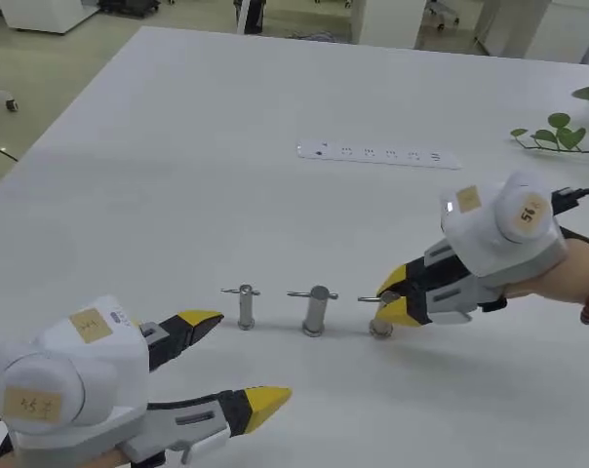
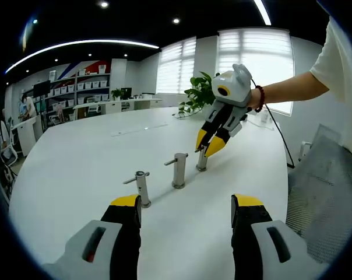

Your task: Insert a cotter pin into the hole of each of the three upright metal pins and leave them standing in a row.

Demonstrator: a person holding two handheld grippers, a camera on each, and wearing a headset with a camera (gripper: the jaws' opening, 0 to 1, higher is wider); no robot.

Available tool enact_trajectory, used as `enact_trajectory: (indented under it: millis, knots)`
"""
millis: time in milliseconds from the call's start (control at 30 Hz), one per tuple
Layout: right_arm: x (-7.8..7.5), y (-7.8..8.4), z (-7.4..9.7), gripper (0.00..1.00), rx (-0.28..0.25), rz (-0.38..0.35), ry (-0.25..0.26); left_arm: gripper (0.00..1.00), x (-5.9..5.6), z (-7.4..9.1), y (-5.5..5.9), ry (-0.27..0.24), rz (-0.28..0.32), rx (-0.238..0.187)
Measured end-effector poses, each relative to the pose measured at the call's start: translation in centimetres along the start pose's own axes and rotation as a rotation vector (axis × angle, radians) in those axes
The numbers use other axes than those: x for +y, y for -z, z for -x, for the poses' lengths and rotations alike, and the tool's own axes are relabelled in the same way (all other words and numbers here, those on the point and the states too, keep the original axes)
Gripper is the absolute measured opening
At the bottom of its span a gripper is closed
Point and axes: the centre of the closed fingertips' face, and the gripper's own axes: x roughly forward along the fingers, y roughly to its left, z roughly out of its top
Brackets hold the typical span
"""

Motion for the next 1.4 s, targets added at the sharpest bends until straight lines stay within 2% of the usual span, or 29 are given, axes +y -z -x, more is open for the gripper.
enact_trajectory:
  millis: [533,867,1067,1167,1267,1333,1400]
  knots:
    - [-0.12,0.32,0.2,0.14,-0.037,0.011,-0.039,0.62,0.35,0.02,0.1,-0.003,-0.009,0.012]
    - [-0.29,0.41,0.13,0.15,-0.054,0.0,-0.032,0.62,0.4,0.06,0.21,-0.005,-0.015,0.021]
    - [-0.32,0.51,0.09,0.16,-0.057,-0.028,-0.022,0.62,0.4,0.08,0.15,-0.007,-0.019,0.024]
    - [-0.15,0.23,0.02,0.18,-0.083,-0.061,-0.021,0.63,0.45,0.14,0.1,-0.009,-0.021,0.023]
    - [-0.32,0.21,0.19,0.2,-0.086,-0.104,0.002,0.65,0.56,0.26,-0.01,-0.014,-0.022,0.021]
    - [-0.4,0.2,0.38,0.25,-0.085,-0.135,0.014,0.65,0.67,0.35,-0.08,-0.019,-0.024,0.021]
    - [-0.42,-0.17,0.77,0.27,-0.107,-0.156,0.029,0.67,0.81,0.43,-0.11,-0.023,-0.021,0.023]
